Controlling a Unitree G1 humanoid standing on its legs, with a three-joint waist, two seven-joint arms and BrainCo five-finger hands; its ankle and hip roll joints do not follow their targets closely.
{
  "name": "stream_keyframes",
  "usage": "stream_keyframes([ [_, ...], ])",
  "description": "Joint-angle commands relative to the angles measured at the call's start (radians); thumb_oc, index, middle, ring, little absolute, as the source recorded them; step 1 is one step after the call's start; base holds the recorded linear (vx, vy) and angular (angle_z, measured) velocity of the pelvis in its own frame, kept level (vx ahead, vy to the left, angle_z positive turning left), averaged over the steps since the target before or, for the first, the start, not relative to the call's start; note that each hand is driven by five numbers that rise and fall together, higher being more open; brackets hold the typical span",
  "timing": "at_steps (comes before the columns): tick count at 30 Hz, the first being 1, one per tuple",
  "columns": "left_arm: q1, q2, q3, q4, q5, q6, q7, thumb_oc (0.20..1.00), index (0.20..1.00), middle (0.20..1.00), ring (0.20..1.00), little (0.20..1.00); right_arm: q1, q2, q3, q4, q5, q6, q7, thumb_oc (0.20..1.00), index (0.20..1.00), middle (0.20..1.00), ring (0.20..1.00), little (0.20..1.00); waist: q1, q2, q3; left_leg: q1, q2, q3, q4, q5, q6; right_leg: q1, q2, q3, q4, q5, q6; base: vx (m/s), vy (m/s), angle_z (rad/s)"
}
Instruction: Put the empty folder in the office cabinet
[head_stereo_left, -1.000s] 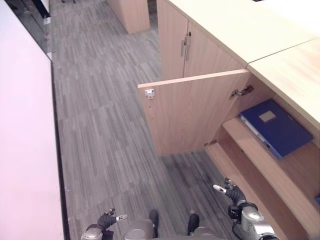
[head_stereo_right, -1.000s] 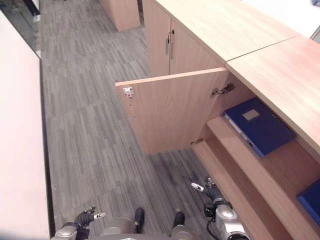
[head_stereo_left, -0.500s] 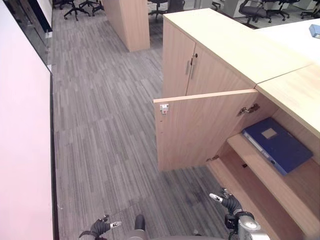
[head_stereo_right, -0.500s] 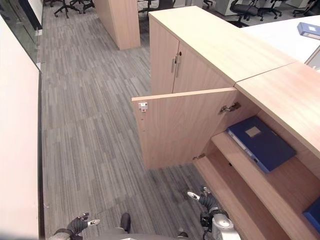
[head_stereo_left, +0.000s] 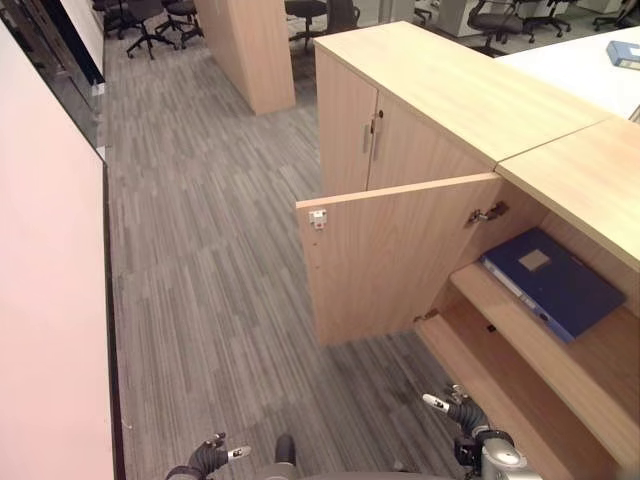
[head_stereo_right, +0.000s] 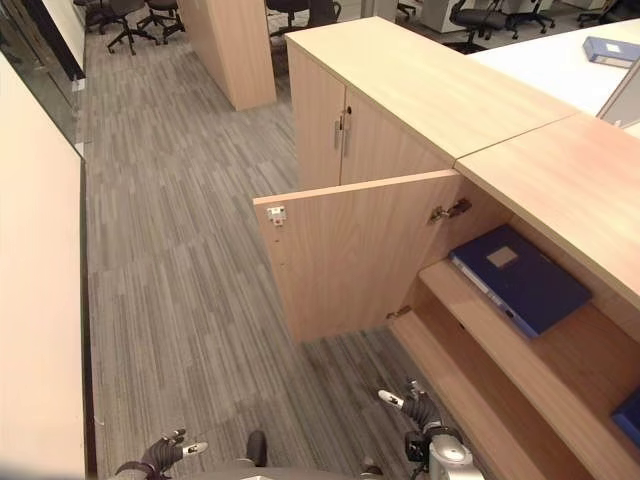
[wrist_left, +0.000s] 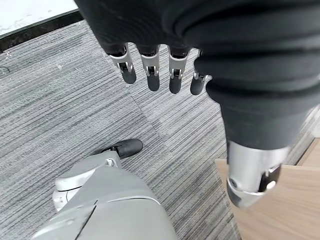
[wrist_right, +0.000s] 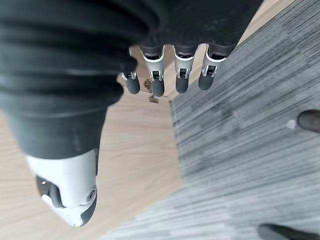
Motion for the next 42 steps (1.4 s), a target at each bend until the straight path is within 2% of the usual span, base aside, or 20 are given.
stream_keyframes([
  [1, -0.080, 0.015, -0.006, 0.007, -0.022, -0.019, 0.006, 1.000, 1.000, 1.000, 1.000, 1.000, -0.045, -0.008, 0.011, -0.053, -0.015, -0.017, 0.002, 1.000, 1.000, 1.000, 1.000, 1.000, 0.012, -0.049, 0.073, -0.051, 0.029, 0.008, 0.206, -0.097, -0.041, -0.012, -0.012, 0.018, 0.073, -0.079, -0.011, 0.13, 0.041, 0.16],
  [2, -0.082, 0.011, -0.008, 0.005, -0.025, -0.019, 0.010, 1.000, 1.000, 1.000, 1.000, 1.000, -0.048, -0.009, 0.013, -0.048, -0.016, -0.016, -0.001, 1.000, 1.000, 1.000, 1.000, 1.000, 0.020, -0.049, 0.074, -0.077, 0.022, 0.003, 0.191, -0.087, -0.037, -0.006, -0.011, 0.021, 0.070, -0.080, -0.009, 0.24, 0.072, 0.16],
  [3, -0.093, 0.010, -0.013, -0.001, -0.038, -0.025, 0.018, 1.000, 1.000, 1.000, 1.000, 1.000, -0.064, -0.009, 0.022, -0.038, -0.015, -0.017, -0.007, 1.000, 1.000, 1.000, 1.000, 1.000, 0.043, -0.052, 0.077, -0.130, -0.011, -0.030, 0.170, -0.069, -0.031, 0.002, -0.008, 0.034, 0.070, -0.081, -0.007, 0.22, 0.088, 0.02],
  [6, -0.104, 0.014, -0.001, -0.012, -0.060, -0.031, 0.023, 1.000, 1.000, 1.000, 1.000, 1.000, -0.072, -0.004, 0.038, -0.037, -0.022, -0.018, 0.001, 1.000, 1.000, 1.000, 1.000, 1.000, 0.048, -0.054, 0.070, -0.119, -0.021, -0.051, 0.137, -0.071, -0.025, -0.003, -0.003, 0.049, 0.081, -0.092, 0.003, 0.11, 0.078, -0.11],
  [11, -0.130, 0.047, 0.026, -0.059, -0.093, -0.041, 0.032, 1.000, 1.000, 1.000, 1.000, 1.000, -0.074, 0.019, 0.044, -0.024, -0.045, -0.013, 0.010, 1.000, 1.000, 1.000, 1.000, 1.000, 0.037, -0.067, 0.041, -0.031, -0.044, -0.014, 0.074, -0.094, 0.020, -0.023, -0.030, 0.081, 0.156, -0.096, 0.029, 0.15, 0.146, -0.33],
  [12, -0.130, 0.047, 0.026, -0.059, -0.093, -0.041, 0.032, 1.000, 1.000, 1.000, 1.000, 1.000, -0.074, 0.019, 0.044, -0.024, -0.045, -0.013, 0.010, 1.000, 1.000, 1.000, 1.000, 1.000, 0.037, -0.067, 0.041, -0.031, -0.044, -0.014, 0.074, -0.094, 0.020, -0.023, -0.030, 0.081, 0.156, -0.096, 0.029, 0.15, 0.229, -0.23],
  [13, -0.141, 0.064, 0.042, -0.079, -0.108, -0.045, 0.030, 1.000, 1.000, 1.000, 1.000, 1.000, -0.076, 0.040, 0.052, -0.027, -0.060, -0.011, 0.017, 1.000, 1.000, 1.000, 1.000, 1.000, 0.039, -0.073, 0.038, 0.021, -0.063, 0.031, 0.039, -0.107, 0.051, -0.071, -0.051, 0.097, 0.262, -0.090, 0.069, 0.15, 0.224, -0.31],
  [14, -0.140, 0.067, 0.045, -0.088, -0.107, -0.046, 0.029, 1.000, 1.000, 1.000, 1.000, 1.000, -0.073, 0.045, 0.053, -0.031, -0.066, -0.008, 0.022, 1.000, 1.000, 1.000, 1.000, 1.000, 0.036, -0.072, 0.038, 0.038, -0.067, 0.038, 0.030, -0.115, 0.062, -0.093, -0.058, 0.097, 0.312, -0.073, 0.087, 0.17, 0.283, -0.49],
  [15, -0.136, 0.069, 0.054, -0.097, -0.111, -0.047, 0.031, 1.000, 1.000, 1.000, 1.000, 1.000, -0.076, 0.051, 0.053, -0.030, -0.070, -0.002, 0.029, 1.000, 1.000, 1.000, 1.000, 1.000, 0.032, -0.071, 0.047, 0.061, -0.068, 0.050, 0.023, -0.123, 0.072, -0.134, -0.075, 0.095, 0.391, -0.015, 0.114, 0.06, 0.136, -0.52],
  [16, -0.140, 0.070, 0.059, -0.105, -0.119, -0.048, 0.034, 1.000, 1.000, 1.000, 1.000, 1.000, -0.084, 0.056, 0.054, -0.026, -0.070, 0.000, 0.030, 1.000, 1.000, 1.000, 1.000, 1.000, 0.029, -0.063, 0.061, 0.077, -0.058, 0.061, 0.016, -0.124, 0.077, -0.172, -0.075, 0.089, 0.466, 0.035, 0.117, 0.04, 0.111, -0.51],
  [18, -0.142, 0.070, 0.065, -0.108, -0.127, -0.048, 0.038, 1.000, 1.000, 1.000, 1.000, 1.000, -0.086, 0.072, 0.052, -0.020, -0.071, -0.001, 0.025, 1.000, 1.000, 1.000, 1.000, 1.000, 0.026, -0.045, 0.074, 0.112, -0.046, 0.060, -0.001, -0.134, 0.083, -0.228, -0.071, 0.080, 0.555, 0.067, 0.117, 0.04, 0.068, -0.41],
  [19, -0.142, 0.070, 0.065, -0.108, -0.127, -0.048, 0.038, 1.000, 1.000, 1.000, 1.000, 1.000, -0.086, 0.072, 0.052, -0.020, -0.071, -0.001, 0.025, 1.000, 1.000, 1.000, 1.000, 1.000, 0.027, -0.046, 0.075, 0.114, -0.047, 0.061, -0.002, -0.134, 0.083, -0.229, -0.071, 0.082, 0.559, 0.065, 0.117, 0.10, 0.056, -0.29],
  [20, -0.143, 0.069, 0.069, -0.102, -0.133, -0.051, 0.042, 1.000, 1.000, 1.000, 1.000, 1.000, -0.085, 0.079, 0.051, -0.018, -0.065, 0.001, 0.024, 1.000, 1.000, 1.000, 1.000, 1.000, 0.022, -0.047, 0.073, 0.133, -0.054, 0.063, -0.012, -0.147, 0.082, -0.240, -0.089, 0.068, 0.529, 0.066, 0.117, 0.16, 0.038, 0.02],
  [22, -0.149, 0.076, 0.072, -0.097, -0.135, -0.053, 0.058, 1.000, 1.000, 1.000, 1.000, 1.000, -0.088, 0.074, 0.052, -0.014, -0.060, -0.001, 0.018, 1.000, 1.000, 1.000, 1.000, 1.000, 0.019, -0.062, 0.076, 0.156, -0.086, 0.062, -0.022, -0.167, 0.078, -0.201, -0.146, 0.002, 0.363, 0.058, 0.117, 0.24, 0.012, 0.10],
  [23, -0.145, 0.077, 0.066, -0.105, -0.117, -0.051, 0.053, 1.000, 1.000, 1.000, 1.000, 1.000, -0.079, 0.078, 0.051, -0.016, -0.071, 0.002, 0.021, 1.000, 1.000, 1.000, 1.000, 1.000, 0.016, -0.065, 0.075, 0.156, -0.090, 0.052, -0.023, -0.165, 0.080, -0.201, -0.155, 0.006, 0.342, 0.077, 0.117, 0.17, -0.015, 0.08],
  [24, -0.144, 0.073, 0.064, -0.111, -0.120, -0.057, 0.046, 1.000, 1.000, 1.000, 1.000, 1.000, -0.067, 0.078, 0.062, -0.021, -0.071, 0.000, 0.027, 1.000, 1.000, 1.000, 1.000, 1.000, 0.007, -0.066, 0.068, 0.166, -0.095, 0.054, -0.028, -0.171, 0.077, -0.194, -0.153, 0.012, 0.286, 0.060, 0.115, 0.12, -0.023, 0.29],
  [26, -0.136, 0.066, 0.072, -0.135, -0.135, -0.066, 0.046, 1.000, 1.000, 1.000, 1.000, 1.000, -0.056, 0.064, 0.073, -0.024, -0.095, -0.002, 0.034, 1.000, 1.000, 1.000, 1.000, 1.000, 0.002, -0.065, 0.055, 0.164, -0.099, 0.055, -0.030, -0.170, 0.072, -0.178, -0.141, 0.034, 0.231, 0.072, 0.107, 0.12, -0.020, 0.45],
  [30, -0.138, 0.053, 0.079, -0.193, -0.171, -0.076, 0.052, 1.000, 1.000, 1.000, 1.000, 1.000, -0.020, 0.038, 0.066, -0.023, -0.112, 0.000, 0.040, 1.000, 1.000, 1.000, 1.000, 1.000, -0.007, -0.062, 0.022, 0.169, -0.102, 0.057, -0.033, -0.177, 0.063, -0.098, -0.132, 0.007, 0.118, 0.070, 0.092, 0.07, -0.017, 0.10],
  [34, -0.159, 0.062, 0.091, -0.229, -0.197, -0.079, 0.062, 1.000, 1.000, 1.000, 1.000, 1.000, -0.011, 0.036, 0.056, -0.017, -0.101, 0.000, 0.044, 1.000, 1.000, 1.000, 1.000, 1.000, -0.017, -0.063, 0.010, 0.176, -0.098, 0.062, -0.033, -0.180, 0.057, -0.068, -0.122, 0.013, 0.084, 0.071, 0.090, 0.04, -0.007, -0.09],
  [42, -0.305, 0.154, 0.111, -0.201, -0.228, -0.092, 0.082, 1.000, 1.000, 1.000, 1.000, 1.000, 0.003, 0.012, 0.075, -0.033, -0.112, -0.005, 0.063, 1.000, 1.000, 1.000, 1.000, 1.000, -0.055, -0.070, -0.009, 0.199, -0.088, 0.086, -0.033, -0.188, 0.045, -0.041, -0.106, 0.039, 0.060, 0.063, 0.086, 0.03, 0.003, -0.13],
])
